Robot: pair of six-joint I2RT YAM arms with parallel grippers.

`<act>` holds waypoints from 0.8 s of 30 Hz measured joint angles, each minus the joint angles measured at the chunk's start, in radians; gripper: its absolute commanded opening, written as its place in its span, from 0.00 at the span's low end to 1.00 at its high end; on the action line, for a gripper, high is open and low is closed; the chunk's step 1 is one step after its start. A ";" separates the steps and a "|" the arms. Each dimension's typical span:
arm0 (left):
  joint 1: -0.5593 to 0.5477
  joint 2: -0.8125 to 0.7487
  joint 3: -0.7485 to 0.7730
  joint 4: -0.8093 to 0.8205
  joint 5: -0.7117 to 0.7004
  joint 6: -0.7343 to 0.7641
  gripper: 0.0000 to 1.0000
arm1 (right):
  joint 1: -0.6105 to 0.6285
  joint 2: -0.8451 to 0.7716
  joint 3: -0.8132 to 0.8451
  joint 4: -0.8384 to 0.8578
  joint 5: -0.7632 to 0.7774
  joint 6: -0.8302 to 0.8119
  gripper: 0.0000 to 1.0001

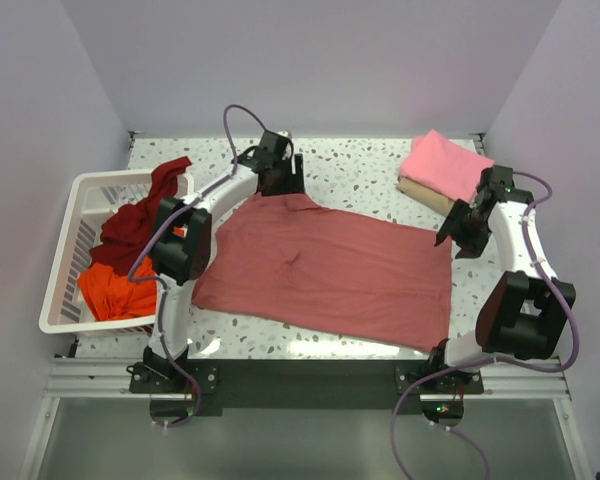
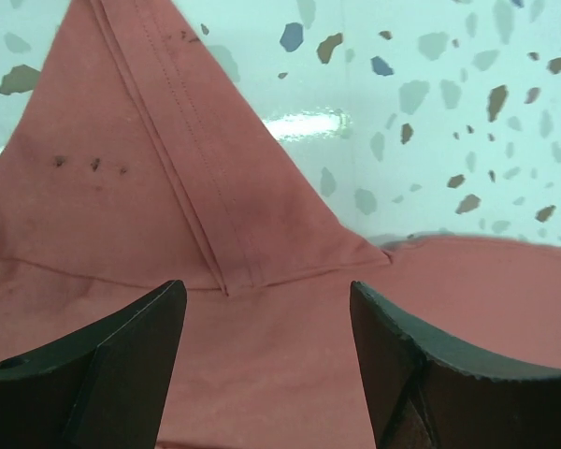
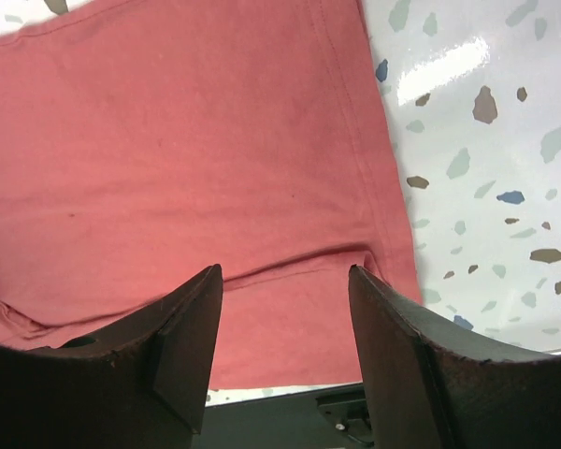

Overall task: Fold and stack the t-shirts
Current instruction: Fold the tshirt

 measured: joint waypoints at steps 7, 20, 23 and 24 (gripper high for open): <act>0.013 0.148 0.113 -0.036 -0.006 -0.013 0.69 | 0.000 -0.037 -0.010 -0.024 -0.012 0.000 0.56; 0.031 0.211 0.175 -0.049 -0.031 -0.033 0.60 | 0.000 -0.076 -0.047 -0.044 -0.030 0.000 0.54; 0.031 0.217 0.172 -0.056 -0.031 -0.034 0.60 | 0.000 -0.082 -0.053 -0.048 -0.030 0.000 0.54; 0.031 0.217 0.167 -0.056 -0.031 -0.035 0.60 | 0.000 -0.085 -0.055 -0.049 -0.030 0.000 0.54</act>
